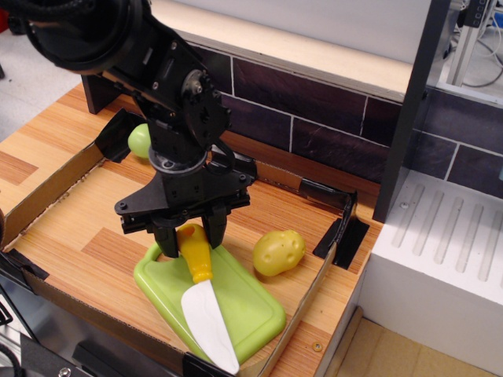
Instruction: Put knife on cutting board
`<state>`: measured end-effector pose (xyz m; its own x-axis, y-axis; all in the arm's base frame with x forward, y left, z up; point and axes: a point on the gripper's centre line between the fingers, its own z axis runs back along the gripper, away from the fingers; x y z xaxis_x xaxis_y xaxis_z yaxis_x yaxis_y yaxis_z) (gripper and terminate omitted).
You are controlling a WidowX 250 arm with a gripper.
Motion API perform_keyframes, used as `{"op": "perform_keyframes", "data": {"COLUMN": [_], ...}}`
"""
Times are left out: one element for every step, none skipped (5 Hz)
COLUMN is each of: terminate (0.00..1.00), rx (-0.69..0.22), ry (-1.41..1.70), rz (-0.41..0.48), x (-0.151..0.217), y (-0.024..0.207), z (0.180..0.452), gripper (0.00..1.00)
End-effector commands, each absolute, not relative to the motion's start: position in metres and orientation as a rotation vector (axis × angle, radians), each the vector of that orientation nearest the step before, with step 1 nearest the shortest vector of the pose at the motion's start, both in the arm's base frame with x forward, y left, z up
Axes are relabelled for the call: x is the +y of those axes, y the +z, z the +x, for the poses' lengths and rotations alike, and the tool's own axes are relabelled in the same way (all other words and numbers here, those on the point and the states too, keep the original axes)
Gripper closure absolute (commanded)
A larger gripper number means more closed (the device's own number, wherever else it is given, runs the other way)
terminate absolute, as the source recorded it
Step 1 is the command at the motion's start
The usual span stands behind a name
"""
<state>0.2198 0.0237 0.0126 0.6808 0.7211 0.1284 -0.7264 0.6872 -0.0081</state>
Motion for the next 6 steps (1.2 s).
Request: {"op": "perform_keyframes", "data": {"terminate": [0.00,0.00,0.00,0.00,0.00,0.00], "rx": [-0.153,-0.153,-0.184,-0.177,-0.142,-0.142], "ry": [0.818,0.823,0.787,0.776,0.741,0.741], "rz": [0.054,0.051,0.028,0.033,0.063,0.063], "x": [0.034,0.037,0.040,0.043,0.055,0.055], "y": [0.016,0.023,0.048,0.072,0.093,0.093], "z": [0.237,0.239,0.238,0.240,0.249,0.249], "gripper": [0.00,0.00,0.00,0.00,0.00,0.00]}}
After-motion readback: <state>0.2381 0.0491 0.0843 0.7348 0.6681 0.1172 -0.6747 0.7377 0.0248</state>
